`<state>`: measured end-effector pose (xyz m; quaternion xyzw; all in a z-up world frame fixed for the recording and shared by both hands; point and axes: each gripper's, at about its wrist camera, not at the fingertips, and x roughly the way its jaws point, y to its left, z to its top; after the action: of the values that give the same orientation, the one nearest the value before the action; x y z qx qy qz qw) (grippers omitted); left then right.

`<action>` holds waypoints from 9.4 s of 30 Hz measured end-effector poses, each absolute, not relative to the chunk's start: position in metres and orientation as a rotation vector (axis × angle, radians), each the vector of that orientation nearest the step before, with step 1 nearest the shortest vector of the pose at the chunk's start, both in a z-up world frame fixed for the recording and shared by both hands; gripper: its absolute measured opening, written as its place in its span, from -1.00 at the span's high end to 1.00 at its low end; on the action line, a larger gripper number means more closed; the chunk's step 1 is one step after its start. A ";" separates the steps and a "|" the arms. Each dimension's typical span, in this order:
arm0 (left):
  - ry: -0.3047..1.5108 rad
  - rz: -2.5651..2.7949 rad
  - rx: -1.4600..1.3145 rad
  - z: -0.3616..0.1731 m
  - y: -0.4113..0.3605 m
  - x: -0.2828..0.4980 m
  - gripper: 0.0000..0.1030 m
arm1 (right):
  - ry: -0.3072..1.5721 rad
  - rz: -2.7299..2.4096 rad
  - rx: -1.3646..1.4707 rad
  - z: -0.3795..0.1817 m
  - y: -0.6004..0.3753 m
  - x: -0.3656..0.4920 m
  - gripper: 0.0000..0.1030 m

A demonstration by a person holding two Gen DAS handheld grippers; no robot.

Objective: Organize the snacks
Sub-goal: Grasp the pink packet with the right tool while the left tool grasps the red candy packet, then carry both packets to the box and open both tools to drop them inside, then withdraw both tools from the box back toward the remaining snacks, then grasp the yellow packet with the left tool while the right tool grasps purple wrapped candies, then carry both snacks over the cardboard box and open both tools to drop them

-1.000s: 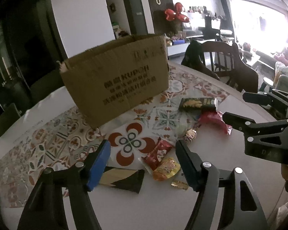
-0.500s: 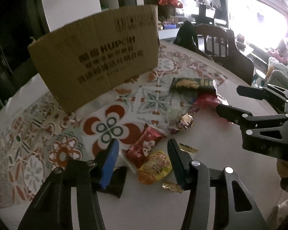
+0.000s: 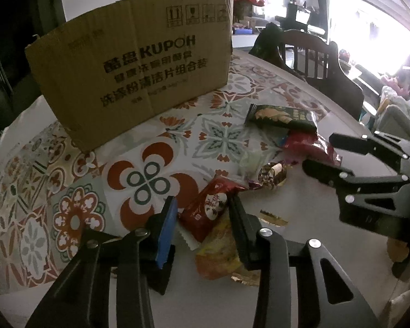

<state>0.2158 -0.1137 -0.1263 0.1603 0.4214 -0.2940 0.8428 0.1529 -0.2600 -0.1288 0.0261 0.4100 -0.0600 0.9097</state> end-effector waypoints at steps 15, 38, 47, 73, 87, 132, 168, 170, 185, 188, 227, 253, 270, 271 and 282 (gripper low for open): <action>0.887 -0.623 0.302 -0.126 -0.116 0.219 0.40 | 0.847 -0.091 0.056 -0.128 -0.254 0.149 0.26; 0.763 -0.579 0.171 -0.068 -0.088 0.186 0.47 | 0.705 -0.033 0.064 -0.077 -0.231 0.125 0.27; 0.665 -0.549 0.138 -0.037 -0.082 0.188 0.47 | 0.625 0.000 0.071 -0.051 -0.225 0.124 0.27; 0.433 -0.456 0.078 0.058 -0.073 0.260 0.47 | 0.404 0.070 0.099 0.033 -0.232 0.201 0.26; 0.540 -0.428 0.066 0.057 -0.089 0.338 0.47 | 0.486 0.111 0.047 0.044 -0.241 0.288 0.26; 0.443 -0.369 0.217 0.049 -0.064 0.205 -0.48 | 0.433 0.037 0.039 0.034 -0.227 0.181 -0.09; 0.608 -0.500 0.298 -0.052 -0.067 0.140 -0.46 | 0.627 0.051 -0.068 -0.054 -0.218 0.117 -0.09; 0.625 -0.513 0.309 -0.060 -0.070 0.141 -0.36 | 0.636 0.059 -0.078 -0.059 -0.217 0.117 -0.09; 0.746 -0.599 0.306 -0.102 -0.086 0.164 0.02 | 0.733 0.131 -0.099 -0.102 -0.215 0.138 -0.08; 0.761 -0.613 0.309 -0.108 -0.090 0.169 0.08 | 0.746 0.149 -0.102 -0.107 -0.214 0.142 -0.08; 0.866 -0.586 0.169 -0.120 -0.079 0.196 0.52 | 0.799 0.213 -0.128 -0.133 -0.200 0.161 0.56; 0.658 -0.533 0.106 -0.044 -0.073 0.191 0.56 | 0.596 0.142 -0.041 -0.061 -0.205 0.141 0.56; 0.496 -0.491 0.103 0.020 -0.070 0.226 0.56 | 0.412 0.114 -0.010 0.003 -0.212 0.168 0.56; 0.488 -0.488 0.102 0.024 -0.070 0.229 0.56 | 0.403 0.114 -0.010 0.007 -0.212 0.171 0.56; 0.431 -0.467 0.105 0.054 -0.072 0.265 0.56 | 0.343 0.129 -0.010 0.041 -0.217 0.212 0.56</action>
<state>0.2652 -0.0722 0.0545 0.0515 0.2116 -0.2297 0.9486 0.2117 -0.2170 0.0411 -0.0048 0.1707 0.0642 0.9832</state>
